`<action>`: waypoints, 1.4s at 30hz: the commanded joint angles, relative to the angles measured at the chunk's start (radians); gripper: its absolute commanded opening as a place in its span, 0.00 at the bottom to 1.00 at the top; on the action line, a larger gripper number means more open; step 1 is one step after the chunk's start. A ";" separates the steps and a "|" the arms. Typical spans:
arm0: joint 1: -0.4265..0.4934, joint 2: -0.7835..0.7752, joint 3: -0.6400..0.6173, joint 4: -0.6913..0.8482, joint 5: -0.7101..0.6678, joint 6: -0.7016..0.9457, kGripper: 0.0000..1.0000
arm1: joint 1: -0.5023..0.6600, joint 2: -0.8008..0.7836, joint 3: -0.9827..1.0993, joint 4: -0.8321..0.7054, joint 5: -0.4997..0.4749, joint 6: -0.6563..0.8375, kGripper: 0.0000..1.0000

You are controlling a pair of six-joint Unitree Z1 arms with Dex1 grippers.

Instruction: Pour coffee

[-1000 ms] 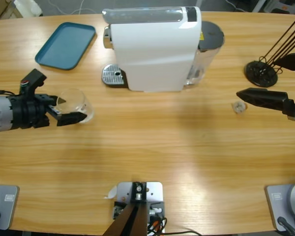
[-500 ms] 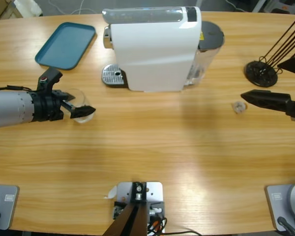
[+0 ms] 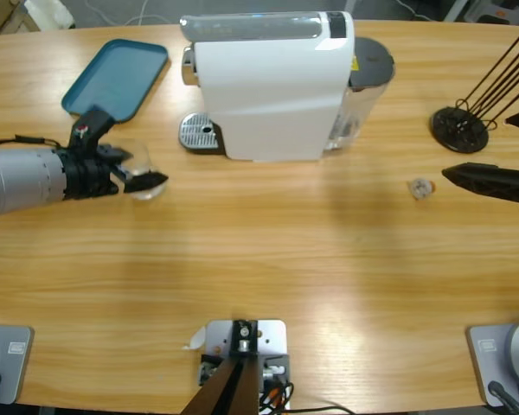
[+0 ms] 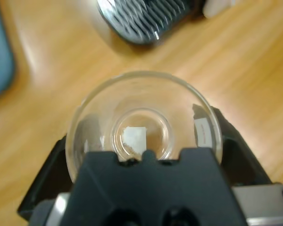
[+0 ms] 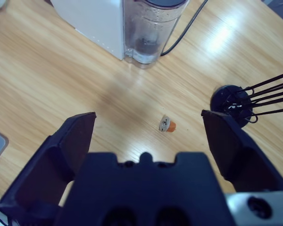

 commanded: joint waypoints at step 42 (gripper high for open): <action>0.100 0.325 -0.351 -0.034 -0.201 0.155 0.36 | -0.139 -0.079 0.065 0.010 0.050 -0.062 1.00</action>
